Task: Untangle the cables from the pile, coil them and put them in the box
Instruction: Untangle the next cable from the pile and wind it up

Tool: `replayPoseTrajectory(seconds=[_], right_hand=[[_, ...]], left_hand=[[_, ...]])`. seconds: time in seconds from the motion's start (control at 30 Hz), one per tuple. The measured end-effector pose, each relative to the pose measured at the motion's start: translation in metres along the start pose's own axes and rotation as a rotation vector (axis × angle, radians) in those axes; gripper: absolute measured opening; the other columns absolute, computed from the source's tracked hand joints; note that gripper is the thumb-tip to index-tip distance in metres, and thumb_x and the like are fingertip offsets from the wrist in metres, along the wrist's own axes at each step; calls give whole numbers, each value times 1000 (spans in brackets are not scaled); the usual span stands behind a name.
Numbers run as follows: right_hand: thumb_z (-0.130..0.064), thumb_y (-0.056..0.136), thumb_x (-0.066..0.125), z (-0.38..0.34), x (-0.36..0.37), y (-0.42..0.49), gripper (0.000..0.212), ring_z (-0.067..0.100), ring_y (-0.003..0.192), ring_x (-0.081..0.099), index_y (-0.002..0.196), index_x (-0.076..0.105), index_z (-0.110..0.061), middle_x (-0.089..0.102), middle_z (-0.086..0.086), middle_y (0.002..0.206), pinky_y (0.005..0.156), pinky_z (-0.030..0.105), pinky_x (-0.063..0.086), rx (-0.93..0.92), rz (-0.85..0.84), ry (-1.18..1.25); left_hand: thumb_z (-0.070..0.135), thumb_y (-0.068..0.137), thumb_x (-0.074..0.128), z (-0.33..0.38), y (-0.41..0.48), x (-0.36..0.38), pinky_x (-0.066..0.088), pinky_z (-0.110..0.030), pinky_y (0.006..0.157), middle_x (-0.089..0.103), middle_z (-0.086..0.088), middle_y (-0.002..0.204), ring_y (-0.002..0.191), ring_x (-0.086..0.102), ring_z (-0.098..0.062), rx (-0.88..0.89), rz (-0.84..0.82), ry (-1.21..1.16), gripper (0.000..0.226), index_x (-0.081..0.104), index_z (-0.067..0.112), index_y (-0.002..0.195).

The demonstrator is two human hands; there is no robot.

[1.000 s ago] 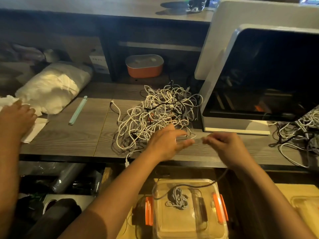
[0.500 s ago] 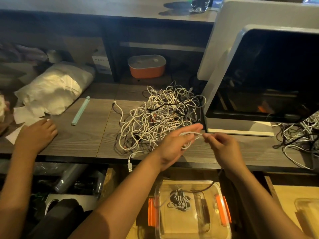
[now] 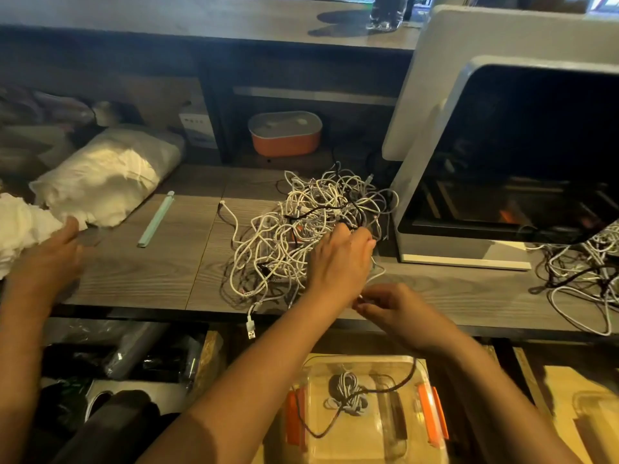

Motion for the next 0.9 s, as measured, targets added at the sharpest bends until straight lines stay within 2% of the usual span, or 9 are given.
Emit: replayPoseTrajectory(seconds=[0.07,0.2,0.33,0.4,0.5,0.6,0.7,0.8,0.9], right_hand=[[-24,94,55,8,-14,-4,11,6,80,59,91,64,-28,64,-7,86,73,27,50,19,12,-141],[-24,92,57,11,-40,-13,16,4,77,59,82,63,-35,66,-8,83,68,21,44,29,139,29],[-22,92,56,12,-56,-13,12,10,70,55,85,64,-28,63,-2,77,59,22,41,59,332,75],[-22,92,57,13,-66,-14,11,7,68,54,94,67,-21,62,-4,76,57,21,38,70,423,88],[-21,90,59,15,-78,-14,11,7,79,56,98,68,-20,63,-7,84,63,22,41,69,465,69],[-22,91,58,24,-74,-10,10,10,71,54,93,67,-20,62,-2,79,58,22,37,109,477,123],[-28,94,51,32,-53,-3,24,11,52,43,87,67,-13,56,3,65,48,22,33,188,443,271],[-38,98,34,27,-22,2,40,2,45,45,78,61,-16,50,-4,57,48,17,34,162,288,170],[-30,102,30,8,1,1,38,-3,48,50,76,57,-20,51,-8,58,49,12,35,53,144,181]], left_hand=[[36,101,33,-4,1,5,38,-32,73,55,-8,104,94,55,-25,16,-57,113,33,59,18,111],[60,94,25,-32,1,10,39,-33,80,54,-6,118,104,54,-23,-107,-244,83,55,56,23,122],[72,84,33,-23,-11,15,35,-32,81,48,-3,121,107,47,-18,-11,-408,70,70,43,28,136],[67,82,48,-18,-17,16,38,-34,84,50,-2,119,106,50,-20,52,-398,170,66,41,30,136],[31,92,51,-16,-19,16,46,-35,83,63,-4,110,100,59,-25,98,-395,210,36,52,29,128],[11,95,45,-19,-21,21,52,-33,77,65,-7,107,89,61,-21,-137,-525,-303,39,56,28,128],[0,97,40,-3,-27,14,41,-34,106,56,-7,129,121,52,-18,-375,-544,-1068,40,48,12,135],[5,99,37,16,-25,2,31,-33,112,56,3,133,126,46,-7,-294,-434,-1276,38,48,13,134],[9,100,34,27,-13,-6,43,-28,96,68,7,100,105,59,-6,-244,-335,-1363,33,52,20,124]])
Point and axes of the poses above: each hand's wrist, its own y-axis towards the middle knuckle, its own x-axis out of the palm, z = x × y, the point moved 5 cm from there along y, towards the middle knuckle
